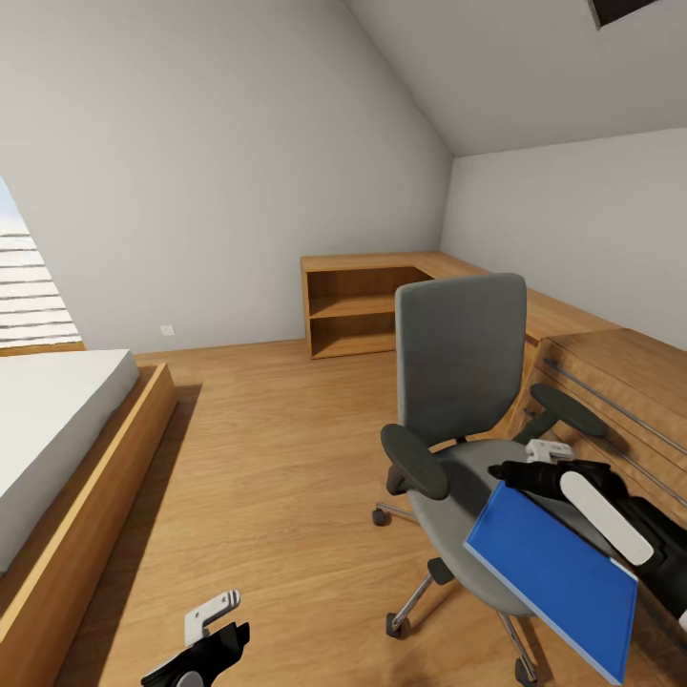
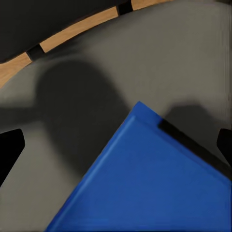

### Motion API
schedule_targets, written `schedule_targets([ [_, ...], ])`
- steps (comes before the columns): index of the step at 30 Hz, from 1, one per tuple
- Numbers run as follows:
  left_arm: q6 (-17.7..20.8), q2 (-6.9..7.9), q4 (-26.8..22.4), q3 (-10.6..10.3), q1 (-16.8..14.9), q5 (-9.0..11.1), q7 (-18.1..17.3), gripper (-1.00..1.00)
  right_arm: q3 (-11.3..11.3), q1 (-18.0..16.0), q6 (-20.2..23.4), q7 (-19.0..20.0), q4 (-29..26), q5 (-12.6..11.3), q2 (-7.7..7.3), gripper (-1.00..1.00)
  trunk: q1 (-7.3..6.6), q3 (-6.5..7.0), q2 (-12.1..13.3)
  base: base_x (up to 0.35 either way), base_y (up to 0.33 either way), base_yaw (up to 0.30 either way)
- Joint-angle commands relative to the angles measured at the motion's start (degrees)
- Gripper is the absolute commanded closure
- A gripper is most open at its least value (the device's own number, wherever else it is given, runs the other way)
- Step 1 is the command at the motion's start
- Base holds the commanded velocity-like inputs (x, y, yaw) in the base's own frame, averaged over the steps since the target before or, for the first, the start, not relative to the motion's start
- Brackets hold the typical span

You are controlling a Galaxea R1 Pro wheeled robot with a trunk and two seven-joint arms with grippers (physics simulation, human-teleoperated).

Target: In the bedroom, organize the workspace by keeping the computer under the desk, ensuring the monitor is on the desk, placing the keyboard on the desk next to the monitor, placing the mouse on the desk next to the keyboard, moving the folder from the swivel chair onto the desk next to the mouse, stacking the notebook on top of the folder with the pen on top of the notebook, and positioning the swivel chair next to the desk.

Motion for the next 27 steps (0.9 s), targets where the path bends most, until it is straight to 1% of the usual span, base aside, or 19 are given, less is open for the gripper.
schedule_targets([
  [1, 0.1, 0.06, -0.1, -0.2, 0.0, 0.4, 0.5, -1.00, 0.2, 0.0, -0.1, -1.5, -0.5, -1.1, -0.08, -1.00, -0.01, -0.06, 0.0, 0.000, 0.000, 0.000],
  [2, 0.1, 0.06, -0.1, -0.2, 0.0, 0.4, 0.5, -1.00, 0.2, 0.3, -0.4, -3.2, -1.4, -1.7, -0.10, -1.00, -0.01, -0.06, 0.0, 0.000, 0.000, 0.000],
  [4, 0.1, 0.06, -0.1, -0.1, 0.0, 0.4, 0.5, -1.00, 0.3, 0.8, -1.0, -5.1, -2.5, -2.2, -0.08, -1.00, -0.01, -0.06, 0.0, 0.000, 0.000, 0.000],
  [5, 0.1, 0.11, -0.1, -0.1, 0.0, 0.4, 0.5, -1.00, 0.3, 1.4, -2.2, -6.3, -3.3, -2.6, -0.06, -1.00, -0.01, -0.06, 0.0, 0.000, 0.000, 0.000],
  [10, 0.0, 0.09, -0.1, -0.1, 0.0, 0.4, 0.5, -1.00, 0.3, 1.8, -3.6, -7.0, -3.6, -2.8, 0.01, -1.00, -0.01, -0.06, 0.0, 0.000, 0.000, 0.000],
  [11, -0.2, 0.09, -0.1, -0.1, 0.0, 0.4, 0.5, -1.00, 0.4, 1.8, -3.8, -7.1, -3.7, -2.9, 0.03, -1.00, -0.01, -0.06, 0.0, 0.000, 0.000, 0.000],
  [12, -1.5, 0.06, -0.1, -0.1, 0.0, 0.5, 0.5, -1.00, 0.4, 1.9, -4.1, -7.2, -3.8, -2.9, 0.04, -1.00, -0.01, -0.06, 0.0, -0.005, 0.007, 0.000],
  [14, -1.6, 0.06, -0.1, -0.1, 0.0, 0.5, 0.5, -1.00, 0.4, 1.9, -4.1, -7.2, -3.9, -2.9, 0.05, -1.00, -0.01, -0.06, 0.0, -0.025, 0.033, 0.000],
  [18, -1.7, 0.11, -0.1, -0.1, 0.0, 0.5, 0.5, -1.00, 0.4, 1.9, -4.2, -7.2, -3.9, -2.9, 0.08, -1.00, -0.01, 0.03, 0.0, -0.132, 0.140, -0.050],
  [27, -1.7, 0.14, -0.1, -0.1, 0.0, 0.5, 0.5, -1.00, 0.5, 1.9, -4.2, -7.2, -3.8, -2.9, 0.22, -1.00, -0.01, 0.47, 0.0, -0.232, 0.232, -0.230],
])
